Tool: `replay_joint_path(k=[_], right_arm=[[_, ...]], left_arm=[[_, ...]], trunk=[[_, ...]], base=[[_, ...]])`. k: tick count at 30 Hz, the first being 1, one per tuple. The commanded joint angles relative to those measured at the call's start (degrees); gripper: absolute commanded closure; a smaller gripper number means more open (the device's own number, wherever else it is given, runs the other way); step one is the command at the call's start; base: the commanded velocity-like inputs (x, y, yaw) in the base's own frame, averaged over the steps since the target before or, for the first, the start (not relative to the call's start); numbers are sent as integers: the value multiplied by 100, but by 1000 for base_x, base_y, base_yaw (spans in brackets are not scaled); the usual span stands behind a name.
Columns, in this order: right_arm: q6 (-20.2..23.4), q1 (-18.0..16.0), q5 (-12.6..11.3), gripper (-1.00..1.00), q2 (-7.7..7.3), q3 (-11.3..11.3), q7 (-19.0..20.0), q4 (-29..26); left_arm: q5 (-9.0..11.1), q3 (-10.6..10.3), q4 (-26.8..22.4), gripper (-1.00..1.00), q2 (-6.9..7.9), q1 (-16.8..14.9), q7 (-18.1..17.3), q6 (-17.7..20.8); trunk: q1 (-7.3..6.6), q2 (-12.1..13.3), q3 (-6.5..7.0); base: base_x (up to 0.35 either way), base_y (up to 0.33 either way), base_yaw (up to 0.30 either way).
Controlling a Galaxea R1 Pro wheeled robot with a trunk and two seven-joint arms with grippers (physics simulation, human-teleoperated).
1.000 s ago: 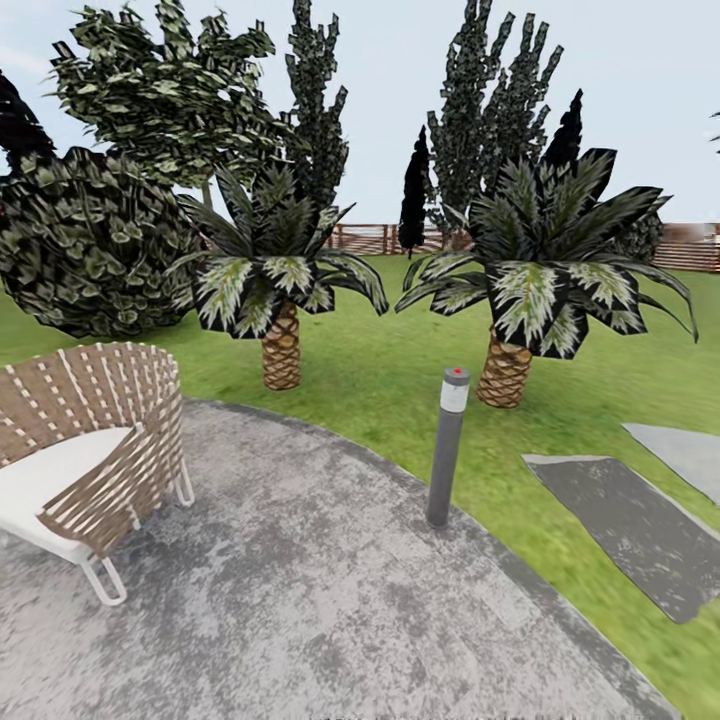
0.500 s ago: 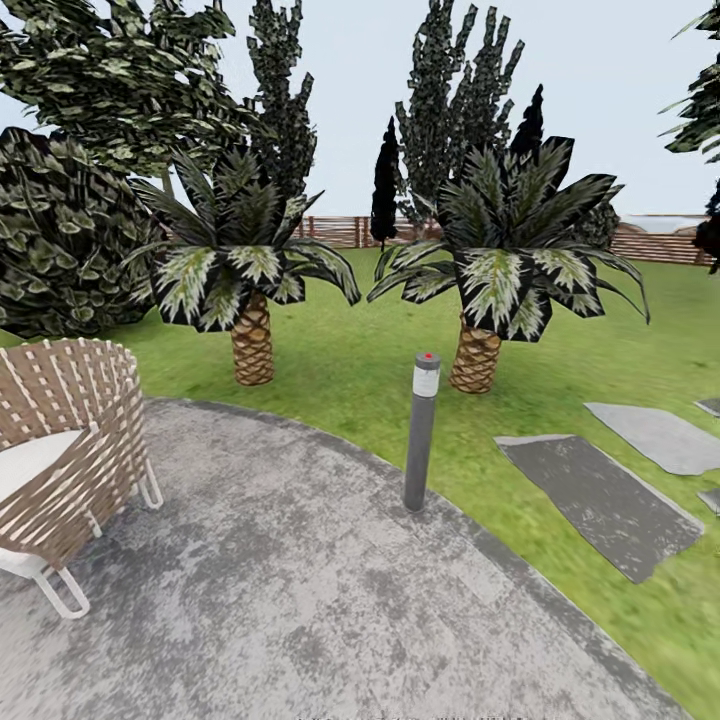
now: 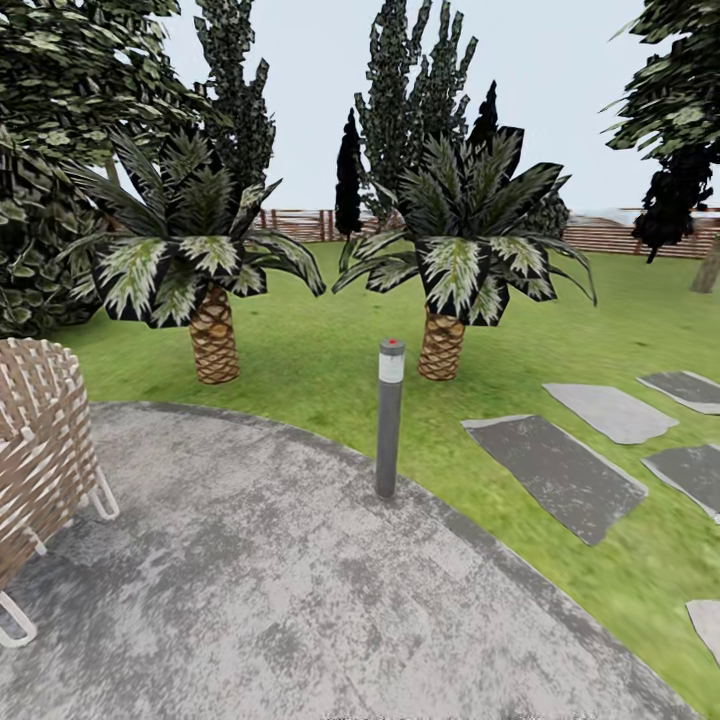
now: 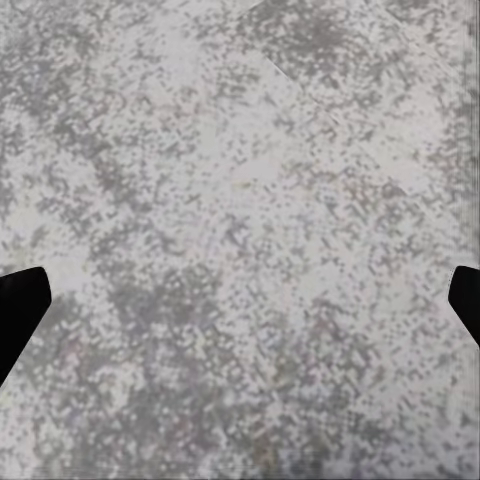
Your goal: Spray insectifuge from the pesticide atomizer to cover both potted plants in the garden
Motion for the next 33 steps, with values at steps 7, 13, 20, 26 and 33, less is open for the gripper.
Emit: replay_joint_path(k=[7, 13, 20, 26, 33], right_arm=[[-15, -3, 1, -100, 1, -6, -1, 6], [-18, -6, 3, -100, 1, -6, -3, 6], [-16, -3, 3, -100, 1, -3, -8, 6], [-17, -2, 3, -100, 1, -5, -9, 6], [-17, -4, 3, -100, 1, -5, -10, 6]], left_arm=[[-3, 15, 2, -100, -2, -3, -3, -17], [-6, 11, 2, -100, -2, -4, -3, -18], [-6, 11, 2, -100, -2, -4, -3, -18], [-6, 13, 2, -100, -2, -4, -1, -18], [-3, 18, 2, -100, -2, -4, 30, -18]], trunk=[[154, -284, -170], [285, -525, -310], [439, -806, -473], [571, -1046, -614], [725, -1327, -777]], base=[[0, 0, -249], [0, 0, -250], [0, 0, -250], [0, 0, -250], [0, 0, -250]])
